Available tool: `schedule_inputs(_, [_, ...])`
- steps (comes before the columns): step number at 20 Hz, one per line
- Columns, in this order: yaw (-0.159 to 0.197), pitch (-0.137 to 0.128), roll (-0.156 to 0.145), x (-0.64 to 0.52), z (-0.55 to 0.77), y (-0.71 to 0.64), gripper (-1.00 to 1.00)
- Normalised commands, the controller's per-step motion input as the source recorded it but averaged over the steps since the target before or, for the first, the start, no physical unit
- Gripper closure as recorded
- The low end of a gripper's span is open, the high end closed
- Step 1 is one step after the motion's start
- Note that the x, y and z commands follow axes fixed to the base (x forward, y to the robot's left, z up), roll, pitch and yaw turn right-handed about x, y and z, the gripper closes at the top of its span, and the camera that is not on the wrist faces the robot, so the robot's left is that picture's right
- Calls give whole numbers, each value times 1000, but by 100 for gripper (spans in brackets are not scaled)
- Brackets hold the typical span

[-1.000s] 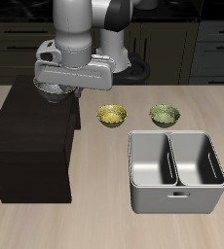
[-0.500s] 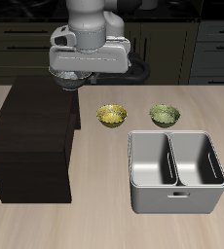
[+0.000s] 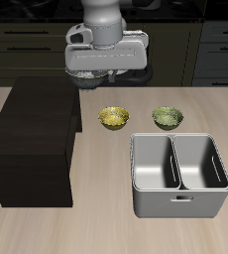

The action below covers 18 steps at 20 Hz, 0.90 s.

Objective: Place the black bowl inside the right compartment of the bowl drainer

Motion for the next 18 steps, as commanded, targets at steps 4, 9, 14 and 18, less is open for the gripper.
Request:
schedule_inputs(4, [-4, -3, 46, 220, 16, 427, 100])
schedule_inputs(9, [-8, 15, 31, 306, -62, 406, 100])
schedule_inputs(14, [11, -6, 30, 188, -37, 309, 100])
schedule_inputs(18, [-13, 14, 39, 220, -100, 402, 100])
